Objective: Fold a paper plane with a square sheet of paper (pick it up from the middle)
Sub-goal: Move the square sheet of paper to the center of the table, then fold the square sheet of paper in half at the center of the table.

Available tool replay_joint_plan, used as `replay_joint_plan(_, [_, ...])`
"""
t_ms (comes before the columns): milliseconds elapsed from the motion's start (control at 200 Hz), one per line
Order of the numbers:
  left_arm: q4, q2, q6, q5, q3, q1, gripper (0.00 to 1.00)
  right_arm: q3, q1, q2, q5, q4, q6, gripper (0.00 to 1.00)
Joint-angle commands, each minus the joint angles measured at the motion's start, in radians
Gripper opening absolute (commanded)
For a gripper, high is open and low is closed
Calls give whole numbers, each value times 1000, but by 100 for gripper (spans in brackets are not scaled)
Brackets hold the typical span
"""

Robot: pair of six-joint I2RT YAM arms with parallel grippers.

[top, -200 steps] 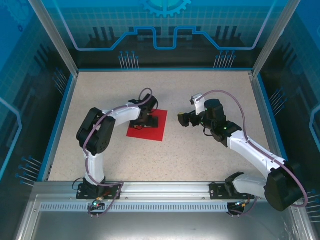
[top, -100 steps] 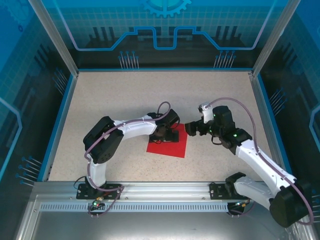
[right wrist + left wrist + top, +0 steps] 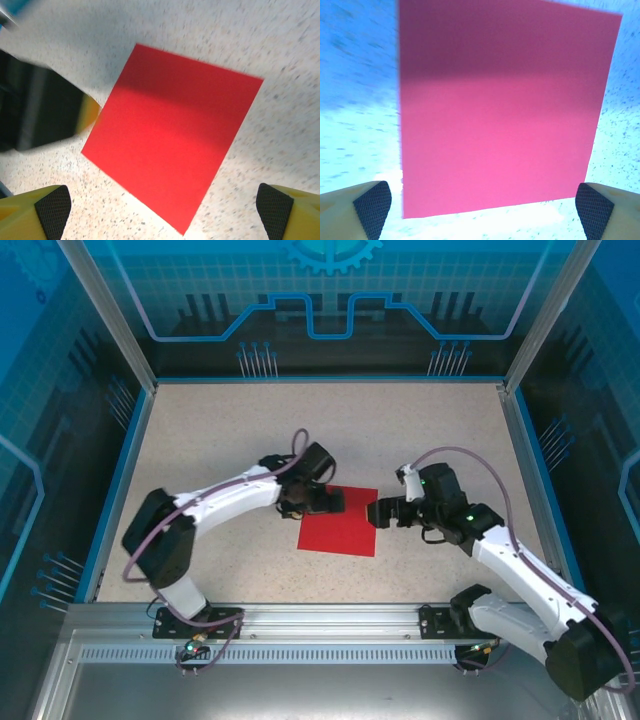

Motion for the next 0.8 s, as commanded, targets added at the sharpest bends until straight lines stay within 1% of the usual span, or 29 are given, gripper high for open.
replay_joint_plan(0, [-44,-73,168,79,-60,69,99,57,87,52,95,-53,139,99])
replay_joint_plan(60, [-14,-111,228,118,-98,102,99,77,131,84,152,-61,192,99])
replay_joint_plan(145, [42,-165,275,198,-170,153,99,114,185,126,256,-82,270,99])
replay_joint_plan(220, [81,-215,293,232,-228,189,99,174,243,180,374,-140,312,99])
replay_joint_plan(355, [128,-299,287,289,-311,254,99,272,317,291,460,-186,372,99])
replay_joint_plan(520, [149,-345,269,306,-387,291,99,354,369,425,510,-206,406,99])
replay_joint_plan(720, [170,-394,234,298,-457,307,99,416,403,554,512,-189,433,99])
replay_joint_plan(795, [178,-411,225,294,-477,308,99,458,407,614,505,-218,426,99])
